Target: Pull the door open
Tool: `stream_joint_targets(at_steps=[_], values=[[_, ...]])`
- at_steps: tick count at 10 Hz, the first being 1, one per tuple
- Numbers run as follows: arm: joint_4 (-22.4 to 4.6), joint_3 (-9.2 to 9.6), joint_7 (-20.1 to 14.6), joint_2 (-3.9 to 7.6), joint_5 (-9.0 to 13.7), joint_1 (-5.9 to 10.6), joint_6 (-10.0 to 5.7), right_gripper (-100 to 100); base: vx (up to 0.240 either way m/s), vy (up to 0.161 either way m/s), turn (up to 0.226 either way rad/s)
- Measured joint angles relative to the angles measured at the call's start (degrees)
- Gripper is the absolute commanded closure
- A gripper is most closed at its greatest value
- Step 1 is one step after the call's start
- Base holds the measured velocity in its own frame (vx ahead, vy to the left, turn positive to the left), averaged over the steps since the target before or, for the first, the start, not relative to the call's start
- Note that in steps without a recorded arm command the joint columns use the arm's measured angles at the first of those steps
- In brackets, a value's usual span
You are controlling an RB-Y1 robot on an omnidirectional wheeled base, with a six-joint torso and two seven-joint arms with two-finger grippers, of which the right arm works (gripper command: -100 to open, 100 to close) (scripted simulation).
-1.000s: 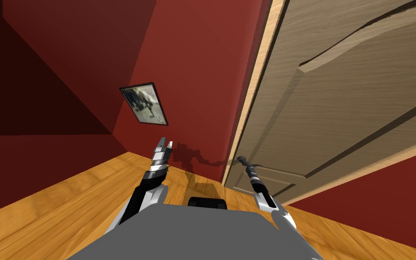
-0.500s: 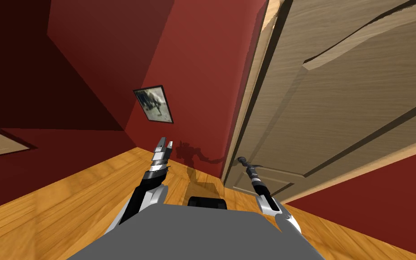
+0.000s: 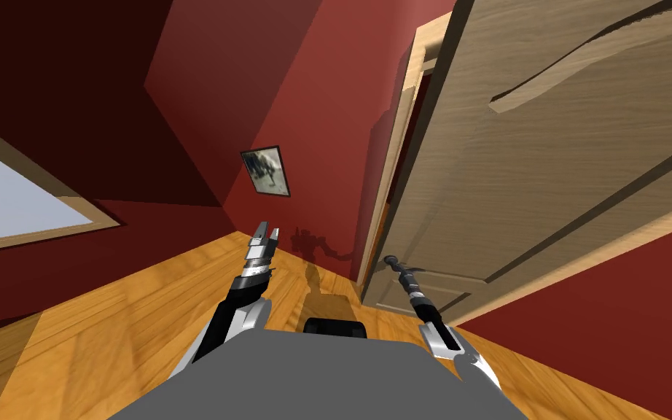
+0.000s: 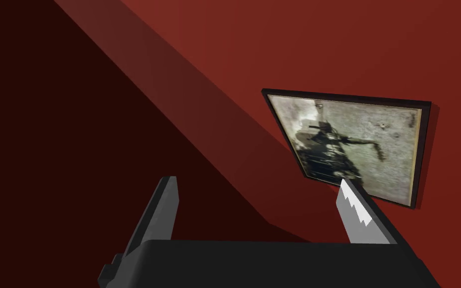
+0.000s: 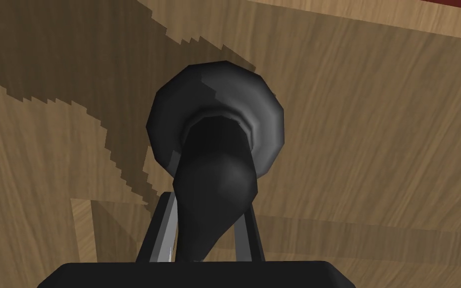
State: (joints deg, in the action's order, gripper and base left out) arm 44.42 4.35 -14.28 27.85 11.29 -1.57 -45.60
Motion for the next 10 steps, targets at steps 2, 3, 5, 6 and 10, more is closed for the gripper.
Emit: stream_joint_targets(at_steps=[2,3,5,6,10], values=[[0.06,0.53,-0.58,0.43,-0.06,-0.61,-0.52,100,-0.179,-0.047,0.131],[-0.15,0.95,-1.17,1.00,-0.10,-0.87,-1.54,100,-0.209,-0.076,0.139],[0.33,2.22,-2.52,2.38,-0.28,-2.44,-3.45,100,-0.227,-0.088,0.149],[0.35,2.93,-3.25,3.04,-0.40,-3.07,-4.59,100,-0.224,-0.093,0.133],[1.38,4.44,-4.81,4.76,-0.44,-5.99,-6.83,100,-0.151,-0.045,0.116]])
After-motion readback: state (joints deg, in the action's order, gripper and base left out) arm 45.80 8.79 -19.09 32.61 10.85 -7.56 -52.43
